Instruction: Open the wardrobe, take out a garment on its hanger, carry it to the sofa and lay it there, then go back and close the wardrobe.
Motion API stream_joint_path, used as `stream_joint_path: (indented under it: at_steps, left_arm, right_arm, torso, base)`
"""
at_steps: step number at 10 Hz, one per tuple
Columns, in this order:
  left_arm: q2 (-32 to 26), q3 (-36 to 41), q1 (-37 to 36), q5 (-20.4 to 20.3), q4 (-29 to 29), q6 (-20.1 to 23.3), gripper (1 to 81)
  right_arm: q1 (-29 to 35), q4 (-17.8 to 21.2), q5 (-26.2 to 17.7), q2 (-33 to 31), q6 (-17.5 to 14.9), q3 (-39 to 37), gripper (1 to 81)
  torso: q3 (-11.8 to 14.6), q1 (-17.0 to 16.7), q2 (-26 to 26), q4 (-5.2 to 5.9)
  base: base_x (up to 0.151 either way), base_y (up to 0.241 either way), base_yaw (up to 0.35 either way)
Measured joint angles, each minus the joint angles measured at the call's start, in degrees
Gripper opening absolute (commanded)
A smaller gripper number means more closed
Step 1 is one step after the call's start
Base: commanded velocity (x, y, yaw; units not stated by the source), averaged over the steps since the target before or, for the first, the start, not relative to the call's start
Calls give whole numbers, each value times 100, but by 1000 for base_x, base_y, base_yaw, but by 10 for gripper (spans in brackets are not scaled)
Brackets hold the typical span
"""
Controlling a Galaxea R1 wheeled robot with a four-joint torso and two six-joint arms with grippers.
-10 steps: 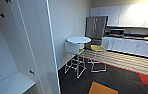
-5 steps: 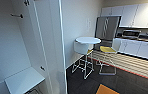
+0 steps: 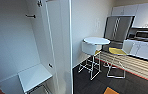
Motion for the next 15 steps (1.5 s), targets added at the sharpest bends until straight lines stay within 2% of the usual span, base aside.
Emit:
stream_joint_path:
  at_steps: [8, 11, 15]
  left_arm:
    - [30, -2, -7, 35, -1, 0, 811]
    - [54, -5, -2, 276, -1, 2, 811]
    - [113, -2, 111, 300, -1, 2, 811]
  right_arm:
    - [-5, 0, -2, -11, 0, -13, 811]
    - [9, 0, -83, -13, 0, -13, 811]
    - [-5, 0, -165, -2, 0, -22, 811]
  torso:
    - [0, 0, 0, 0]
    - [2, 0, 0, 0]
    - [2, 0, 0, 0]
  base:
    - [0, 0, 234]
    - [0, 0, 235]
    - [0, 0, 235]
